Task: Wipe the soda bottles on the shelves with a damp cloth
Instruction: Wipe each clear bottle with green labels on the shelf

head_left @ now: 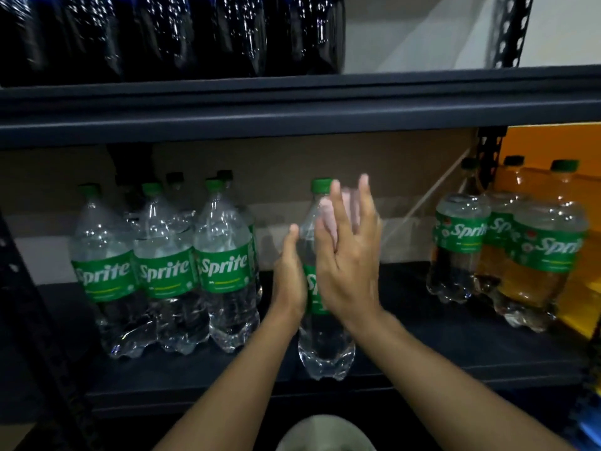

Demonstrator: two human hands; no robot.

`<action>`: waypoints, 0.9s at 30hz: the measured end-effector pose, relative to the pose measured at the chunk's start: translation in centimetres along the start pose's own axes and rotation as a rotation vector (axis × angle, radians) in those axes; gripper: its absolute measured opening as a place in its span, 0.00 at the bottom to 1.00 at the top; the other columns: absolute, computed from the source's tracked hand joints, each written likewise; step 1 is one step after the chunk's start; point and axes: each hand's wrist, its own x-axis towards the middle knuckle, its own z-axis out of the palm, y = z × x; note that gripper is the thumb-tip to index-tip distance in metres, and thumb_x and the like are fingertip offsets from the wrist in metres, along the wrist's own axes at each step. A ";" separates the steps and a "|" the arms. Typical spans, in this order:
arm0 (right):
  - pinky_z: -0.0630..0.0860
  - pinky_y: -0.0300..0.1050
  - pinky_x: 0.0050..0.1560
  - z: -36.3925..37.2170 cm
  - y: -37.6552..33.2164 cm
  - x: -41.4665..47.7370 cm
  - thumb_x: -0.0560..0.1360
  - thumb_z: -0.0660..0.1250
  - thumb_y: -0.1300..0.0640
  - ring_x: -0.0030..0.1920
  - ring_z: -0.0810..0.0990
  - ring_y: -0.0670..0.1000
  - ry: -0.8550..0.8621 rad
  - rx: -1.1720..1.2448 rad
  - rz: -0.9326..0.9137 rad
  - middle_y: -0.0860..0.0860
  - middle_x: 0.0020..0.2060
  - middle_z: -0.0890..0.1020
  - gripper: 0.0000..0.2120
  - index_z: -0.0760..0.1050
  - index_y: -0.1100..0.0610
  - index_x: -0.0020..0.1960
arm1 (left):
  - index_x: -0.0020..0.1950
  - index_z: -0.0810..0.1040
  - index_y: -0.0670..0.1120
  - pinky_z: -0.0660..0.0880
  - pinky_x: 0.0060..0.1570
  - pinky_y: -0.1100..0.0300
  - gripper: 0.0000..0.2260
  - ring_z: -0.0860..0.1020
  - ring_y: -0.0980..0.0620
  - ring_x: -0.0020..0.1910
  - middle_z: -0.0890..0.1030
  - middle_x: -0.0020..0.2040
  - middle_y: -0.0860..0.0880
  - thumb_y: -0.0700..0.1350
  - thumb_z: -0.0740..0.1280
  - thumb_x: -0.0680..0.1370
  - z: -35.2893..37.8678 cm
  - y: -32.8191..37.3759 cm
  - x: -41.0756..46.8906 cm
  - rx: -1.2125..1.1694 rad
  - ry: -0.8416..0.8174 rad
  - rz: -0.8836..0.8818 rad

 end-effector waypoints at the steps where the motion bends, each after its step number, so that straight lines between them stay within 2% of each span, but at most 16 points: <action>1: 0.63 0.61 0.76 -0.1 -0.3 1.6 0.85 0.54 0.44 0.80 0.56 0.54 -0.015 -0.047 -0.038 0.49 0.82 0.53 0.26 0.57 0.43 0.82 | 0.67 0.83 0.52 0.75 0.69 0.51 0.24 0.81 0.54 0.67 0.86 0.63 0.51 0.60 0.51 0.88 0.1 -0.1 -0.1 0.001 0.003 0.018; 3: 0.67 0.61 0.73 -0.1 -1.1 4.2 0.85 0.55 0.43 0.76 0.59 0.57 -0.079 -0.191 -0.099 0.52 0.77 0.58 0.24 0.63 0.46 0.80 | 0.62 0.84 0.52 0.80 0.56 0.60 0.23 0.85 0.57 0.57 0.88 0.55 0.51 0.56 0.50 0.89 0.1 -0.3 -0.1 -0.018 0.018 0.004; 5: 0.72 0.60 0.64 -0.1 -1.6 5.9 0.85 0.54 0.44 0.68 0.64 0.58 -0.170 -0.310 -0.152 0.54 0.71 0.67 0.23 0.68 0.48 0.77 | 0.61 0.84 0.48 0.82 0.44 0.61 0.24 0.88 0.53 0.49 0.89 0.50 0.46 0.55 0.50 0.89 -0.1 -0.4 0.1 -0.044 0.014 -0.048; 7: 0.73 0.58 0.58 -0.1 -1.7 6.9 0.85 0.54 0.45 0.63 0.68 0.60 -0.260 -0.367 -0.187 0.53 0.64 0.73 0.22 0.71 0.48 0.75 | 0.61 0.83 0.45 0.82 0.42 0.59 0.25 0.88 0.49 0.47 0.89 0.48 0.43 0.55 0.50 0.89 -0.2 -0.2 0.2 -0.065 -0.004 -0.081; 9: 0.72 0.57 0.58 -0.1 -1.7 7.4 0.84 0.53 0.46 0.60 0.71 0.60 -0.283 -0.390 -0.210 0.51 0.59 0.76 0.20 0.75 0.47 0.71 | 0.59 0.84 0.43 0.82 0.42 0.57 0.26 0.88 0.47 0.47 0.88 0.47 0.42 0.56 0.50 0.89 -0.4 -0.1 0.4 -0.095 -0.011 -0.099; 11: 0.71 0.55 0.56 -0.1 -1.7 7.2 0.83 0.54 0.46 0.58 0.72 0.59 -0.242 -0.331 -0.177 0.49 0.57 0.77 0.19 0.77 0.47 0.67 | 0.58 0.84 0.43 0.82 0.42 0.57 0.26 0.87 0.47 0.46 0.88 0.47 0.42 0.56 0.50 0.89 -0.4 -0.2 0.4 -0.099 -0.032 -0.086; 13: 0.71 0.53 0.56 -0.2 -1.9 6.2 0.83 0.55 0.46 0.59 0.72 0.56 -0.161 -0.230 -0.152 0.47 0.60 0.78 0.19 0.77 0.47 0.69 | 0.59 0.83 0.45 0.82 0.44 0.59 0.24 0.87 0.50 0.49 0.88 0.48 0.46 0.54 0.50 0.89 -0.3 -0.2 0.0 -0.117 -0.032 -0.052; 15: 0.72 0.53 0.61 -0.2 -2.0 4.4 0.82 0.54 0.48 0.64 0.70 0.53 -0.092 -0.170 -0.142 0.47 0.67 0.76 0.23 0.74 0.51 0.73 | 0.60 0.84 0.51 0.81 0.54 0.59 0.21 0.85 0.54 0.56 0.88 0.52 0.51 0.52 0.50 0.90 -0.3 -0.3 0.0 -0.095 -0.015 0.008; 16: 0.71 0.53 0.65 0.0 -1.8 3.1 0.82 0.54 0.49 0.68 0.69 0.53 -0.063 -0.162 -0.138 0.49 0.72 0.73 0.25 0.71 0.52 0.76 | 0.60 0.85 0.53 0.79 0.61 0.54 0.21 0.84 0.54 0.60 0.88 0.56 0.52 0.52 0.51 0.90 -0.3 -0.4 0.1 -0.075 0.003 0.035; 18: 0.66 0.55 0.72 0.4 -0.9 -0.3 0.81 0.54 0.52 0.77 0.64 0.55 -0.014 -0.171 -0.116 0.50 0.79 0.66 0.27 0.65 0.53 0.80 | 0.63 0.86 0.54 0.73 0.72 0.44 0.21 0.81 0.47 0.67 0.86 0.63 0.47 0.59 0.54 0.87 -0.4 -0.5 0.4 -0.101 -0.032 0.008; 19: 0.64 0.56 0.74 0.7 -0.3 -2.1 0.82 0.54 0.53 0.80 0.60 0.55 0.004 -0.172 -0.106 0.50 0.81 0.63 0.28 0.61 0.53 0.81 | 0.66 0.85 0.52 0.70 0.75 0.42 0.24 0.80 0.45 0.68 0.85 0.64 0.44 0.64 0.57 0.84 -0.3 -0.5 0.5 -0.117 -0.059 -0.007; 22: 0.56 0.55 0.79 1.4 1.8 -7.0 0.83 0.55 0.55 0.83 0.53 0.58 0.052 -0.143 -0.082 0.48 0.83 0.51 0.32 0.47 0.52 0.84 | 0.72 0.80 0.43 0.71 0.75 0.42 0.36 0.83 0.44 0.64 0.85 0.61 0.41 0.71 0.62 0.79 -0.2 -0.7 0.5 -0.173 -0.061 -0.106; 25: 0.55 0.57 0.81 1.7 3.3 -11.6 0.85 0.55 0.55 0.83 0.51 0.60 0.010 -0.076 0.004 0.52 0.84 0.45 0.34 0.41 0.55 0.84 | 0.67 0.82 0.40 0.74 0.71 0.38 0.34 0.84 0.37 0.62 0.85 0.60 0.36 0.67 0.59 0.81 -0.2 -0.8 0.5 -0.196 -0.019 -0.125; 27: 0.57 0.58 0.80 1.2 4.5 -15.0 0.85 0.54 0.50 0.83 0.49 0.54 -0.082 -0.023 0.135 0.50 0.84 0.44 0.34 0.39 0.52 0.84 | 0.64 0.83 0.41 0.80 0.63 0.41 0.30 0.86 0.39 0.57 0.87 0.57 0.38 0.64 0.55 0.85 -0.1 -0.8 0.4 -0.152 0.039 -0.124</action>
